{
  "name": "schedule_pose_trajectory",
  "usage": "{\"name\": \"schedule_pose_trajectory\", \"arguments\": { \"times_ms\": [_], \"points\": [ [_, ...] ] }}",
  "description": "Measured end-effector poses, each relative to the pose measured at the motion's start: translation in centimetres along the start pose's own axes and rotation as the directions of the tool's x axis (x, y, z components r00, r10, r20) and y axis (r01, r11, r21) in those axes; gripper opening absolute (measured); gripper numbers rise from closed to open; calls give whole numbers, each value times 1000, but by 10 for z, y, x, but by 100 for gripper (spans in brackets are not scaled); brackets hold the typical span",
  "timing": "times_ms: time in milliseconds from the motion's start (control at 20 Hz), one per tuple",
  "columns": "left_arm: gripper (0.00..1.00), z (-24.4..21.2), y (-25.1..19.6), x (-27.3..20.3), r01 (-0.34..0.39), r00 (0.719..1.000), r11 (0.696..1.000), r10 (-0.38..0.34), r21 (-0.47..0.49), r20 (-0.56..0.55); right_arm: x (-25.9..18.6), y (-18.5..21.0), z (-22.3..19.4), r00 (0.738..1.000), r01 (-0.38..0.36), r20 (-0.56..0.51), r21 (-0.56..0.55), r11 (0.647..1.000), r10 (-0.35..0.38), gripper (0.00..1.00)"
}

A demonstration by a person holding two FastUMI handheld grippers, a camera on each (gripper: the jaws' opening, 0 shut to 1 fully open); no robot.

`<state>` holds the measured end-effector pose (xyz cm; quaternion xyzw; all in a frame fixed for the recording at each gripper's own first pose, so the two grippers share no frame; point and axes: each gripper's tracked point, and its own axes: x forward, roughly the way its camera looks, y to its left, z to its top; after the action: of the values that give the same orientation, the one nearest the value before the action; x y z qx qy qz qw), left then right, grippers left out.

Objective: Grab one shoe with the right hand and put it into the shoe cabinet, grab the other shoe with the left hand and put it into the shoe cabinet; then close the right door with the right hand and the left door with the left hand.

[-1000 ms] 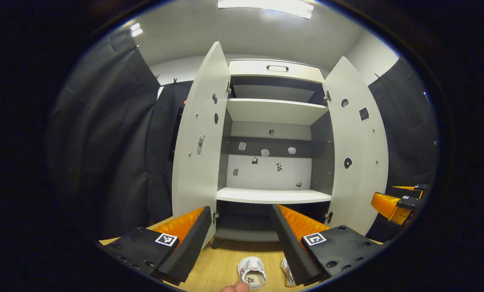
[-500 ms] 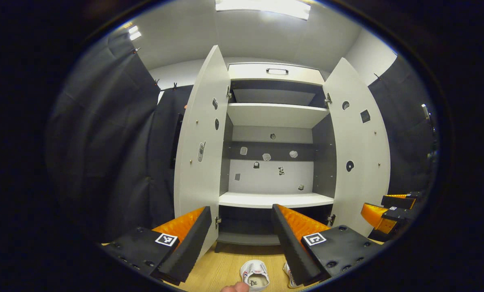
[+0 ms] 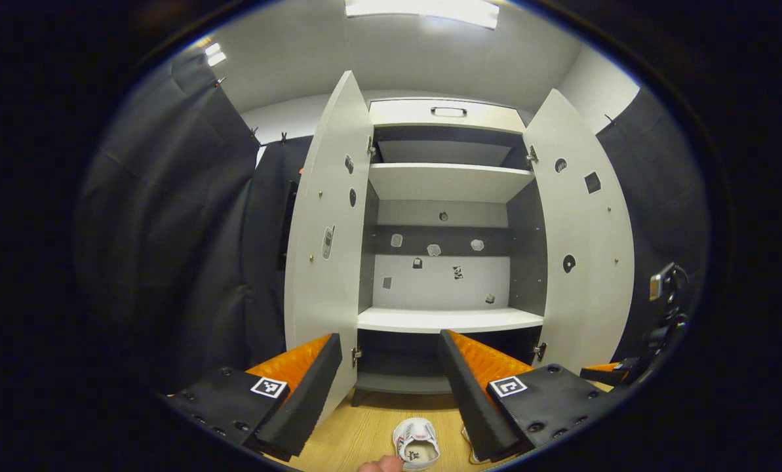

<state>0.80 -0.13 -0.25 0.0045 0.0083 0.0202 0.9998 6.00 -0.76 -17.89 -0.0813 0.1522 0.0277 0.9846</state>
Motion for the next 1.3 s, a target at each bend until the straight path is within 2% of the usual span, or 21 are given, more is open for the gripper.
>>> {"name": "schedule_pose_trajectory", "arguments": {
  "times_ms": [100,150,300,450,500,550,700,850,1000,1150,1300],
  "points": [
    [99,0,1,0,-3,1000,1000,3,3,4,13,3,-40,997,-8,-83,-12,1000,7,94],
    [96,0,2,0,-6,1000,1000,6,5,4,20,4,-61,992,-16,-126,-20,1000,13,95],
    [96,-3,4,1,-10,1000,1000,11,4,-3,32,6,-115,969,-44,-246,-61,997,28,94],
    [99,-3,6,1,-20,1000,1000,20,8,-1,35,9,-146,950,-63,-311,-73,995,38,94],
    [96,-3,7,0,-22,1000,1000,22,10,0,37,13,-154,941,-73,-335,-69,995,46,94],
    [96,-3,9,1,-25,1000,1000,25,14,1,39,17,-160,934,-80,-353,-65,995,53,94],
    [96,-5,12,1,-32,999,999,32,16,-1,52,22,-161,937,-88,-344,-90,992,52,90],
    [96,-9,10,3,-28,1000,1000,28,4,-15,59,30,-171,913,-107,-402,-66,992,72,87],
    [96,-11,12,0,-36,999,999,36,0,-15,50,31,-150,928,-106,-362,-25,994,90,81],
    [96,-13,13,0,-36,999,999,35,-9,-23,43,34,-154,926,-116,-364,-24,993,99,82],
    [96,-14,15,0,-34,999,999,34,-8,-25,55,40,-171,911,-125,-403,-58,990,91,84]
  ]
}}
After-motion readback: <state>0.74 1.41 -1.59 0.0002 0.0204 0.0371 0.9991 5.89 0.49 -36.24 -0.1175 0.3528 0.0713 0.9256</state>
